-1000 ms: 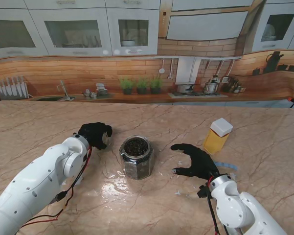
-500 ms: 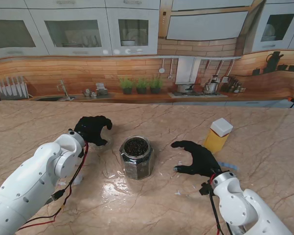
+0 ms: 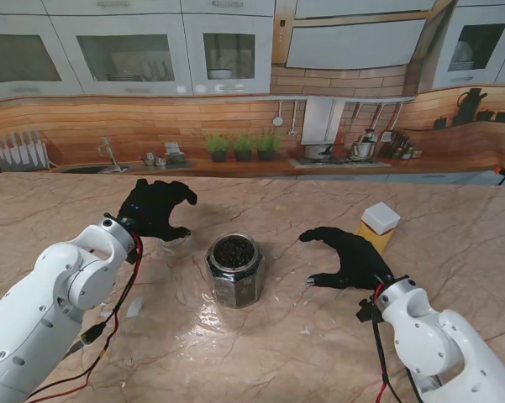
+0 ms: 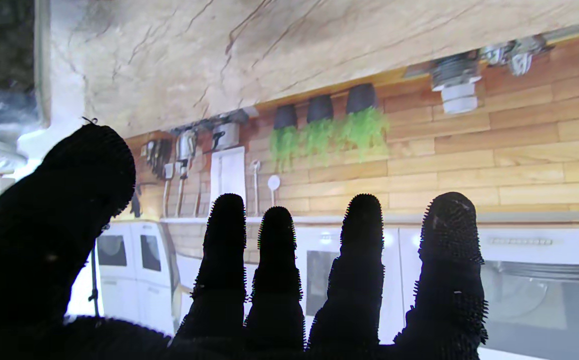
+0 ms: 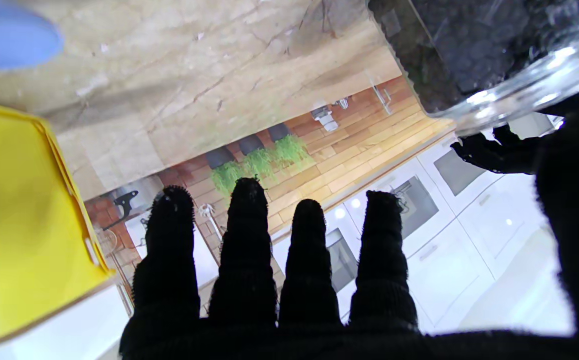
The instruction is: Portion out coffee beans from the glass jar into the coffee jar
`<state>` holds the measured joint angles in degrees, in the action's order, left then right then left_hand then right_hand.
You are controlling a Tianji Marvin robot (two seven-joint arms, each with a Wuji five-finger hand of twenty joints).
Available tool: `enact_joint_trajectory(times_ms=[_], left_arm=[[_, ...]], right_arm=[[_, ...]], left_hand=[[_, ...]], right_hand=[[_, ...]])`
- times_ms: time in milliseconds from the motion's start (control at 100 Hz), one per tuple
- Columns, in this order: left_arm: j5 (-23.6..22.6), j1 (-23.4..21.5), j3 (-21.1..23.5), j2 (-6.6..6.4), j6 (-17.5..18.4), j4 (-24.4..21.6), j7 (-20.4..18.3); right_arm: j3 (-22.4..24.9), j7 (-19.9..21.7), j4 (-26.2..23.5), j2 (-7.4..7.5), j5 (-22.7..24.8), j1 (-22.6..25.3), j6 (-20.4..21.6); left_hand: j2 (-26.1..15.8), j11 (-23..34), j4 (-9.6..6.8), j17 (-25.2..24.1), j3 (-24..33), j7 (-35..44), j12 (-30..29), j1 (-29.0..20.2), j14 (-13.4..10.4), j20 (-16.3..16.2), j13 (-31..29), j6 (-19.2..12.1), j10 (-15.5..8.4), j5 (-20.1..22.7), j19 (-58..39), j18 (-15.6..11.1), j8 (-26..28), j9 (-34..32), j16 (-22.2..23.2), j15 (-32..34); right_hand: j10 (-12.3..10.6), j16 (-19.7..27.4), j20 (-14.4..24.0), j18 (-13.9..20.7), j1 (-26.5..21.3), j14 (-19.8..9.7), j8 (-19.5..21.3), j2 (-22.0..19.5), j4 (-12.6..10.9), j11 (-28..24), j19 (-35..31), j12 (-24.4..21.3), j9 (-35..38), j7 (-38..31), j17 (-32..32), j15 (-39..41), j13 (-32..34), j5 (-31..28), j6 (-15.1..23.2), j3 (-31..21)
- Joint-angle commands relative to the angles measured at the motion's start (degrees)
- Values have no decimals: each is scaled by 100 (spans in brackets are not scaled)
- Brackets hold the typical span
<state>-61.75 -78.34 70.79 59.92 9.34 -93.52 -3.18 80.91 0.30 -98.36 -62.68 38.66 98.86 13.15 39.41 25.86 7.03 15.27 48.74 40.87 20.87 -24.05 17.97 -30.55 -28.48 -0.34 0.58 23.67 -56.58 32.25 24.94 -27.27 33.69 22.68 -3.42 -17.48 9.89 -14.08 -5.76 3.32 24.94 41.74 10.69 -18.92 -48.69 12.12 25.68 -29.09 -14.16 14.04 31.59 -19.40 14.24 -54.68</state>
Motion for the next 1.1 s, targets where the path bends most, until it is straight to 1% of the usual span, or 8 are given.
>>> enact_joint_trajectory(times_ms=[0,300,460,750,900,950,1020,1090], left_arm=[[63,-78,32,23,9,-214,12],[294,-357,137,63,20,-750,-34],[295,-461,163,70,132,-870,35],[464,-545,149,100,167,-934,154],[507,-573,96,107,183,-931,189],[519,-581,80,108,182,-922,196],[520,-592,66,107,178,-909,195],[524,-602,54,106,175,-894,194]], right_arm=[[92,20,-189,28,11,-58,72],[621,493,-510,118,190,-276,274],[867,912,-592,191,225,-487,318],[1094,1501,-346,306,325,-992,198],[1126,1804,-125,364,429,-1242,17],[1128,1900,-60,381,463,-1311,-64],[1136,2025,24,405,559,-1395,-171],[1132,2166,85,424,592,-1470,-355]], left_hand=[[-128,-349,-164,-93,-73,-185,-53,121,150,65,94,151,96,-133,64,243,-66,123,-100,-63],[-137,-387,-184,-148,-117,-246,-72,80,145,51,31,118,84,-90,78,287,-106,92,-124,-35],[-94,-409,-181,-160,-108,-262,-76,82,139,50,19,59,36,-89,91,306,-116,66,-133,-52],[-79,-436,-170,-207,-90,-294,-66,80,153,50,16,54,21,-82,118,317,-135,76,-129,-73],[-63,-438,-166,-192,-88,-287,-61,84,153,43,-3,50,12,-67,108,320,-133,68,-121,-66],[-54,-438,-165,-191,-84,-285,-59,85,160,42,-5,46,10,-61,107,326,-132,61,-119,-66],[-60,-441,-164,-191,-84,-287,-57,86,148,41,2,51,7,-71,109,331,-132,67,-117,-70],[-47,-441,-163,-185,-83,-284,-55,84,156,39,-7,52,6,-63,106,332,-132,63,-114,-68]], right_hand=[[-37,-11,-17,-6,-58,-30,17,44,-23,-20,-12,36,143,-7,11,5,-61,-59,135,36],[-55,-8,-17,-30,-30,-45,17,49,-20,6,-19,24,172,11,-29,2,-6,-52,143,32],[-69,-5,-21,-43,142,-38,18,155,11,39,-20,11,169,39,-52,-35,-17,-12,173,-94],[-123,5,-46,-217,592,16,-6,373,136,217,30,-69,89,190,104,-160,-216,102,302,-460],[-160,-19,-47,-493,761,241,-8,499,185,311,18,-109,-14,267,179,-192,-389,175,389,-603],[-134,-37,-40,-682,790,420,-13,572,202,340,-11,-121,-66,311,189,-192,-447,227,439,-664],[-112,-48,-34,-773,844,492,-25,614,219,354,-37,-123,-168,375,182,-195,-489,327,506,-714],[-55,-73,-35,-974,918,674,-28,792,262,308,-87,-105,-278,480,184,-188,-521,418,598,-873]])
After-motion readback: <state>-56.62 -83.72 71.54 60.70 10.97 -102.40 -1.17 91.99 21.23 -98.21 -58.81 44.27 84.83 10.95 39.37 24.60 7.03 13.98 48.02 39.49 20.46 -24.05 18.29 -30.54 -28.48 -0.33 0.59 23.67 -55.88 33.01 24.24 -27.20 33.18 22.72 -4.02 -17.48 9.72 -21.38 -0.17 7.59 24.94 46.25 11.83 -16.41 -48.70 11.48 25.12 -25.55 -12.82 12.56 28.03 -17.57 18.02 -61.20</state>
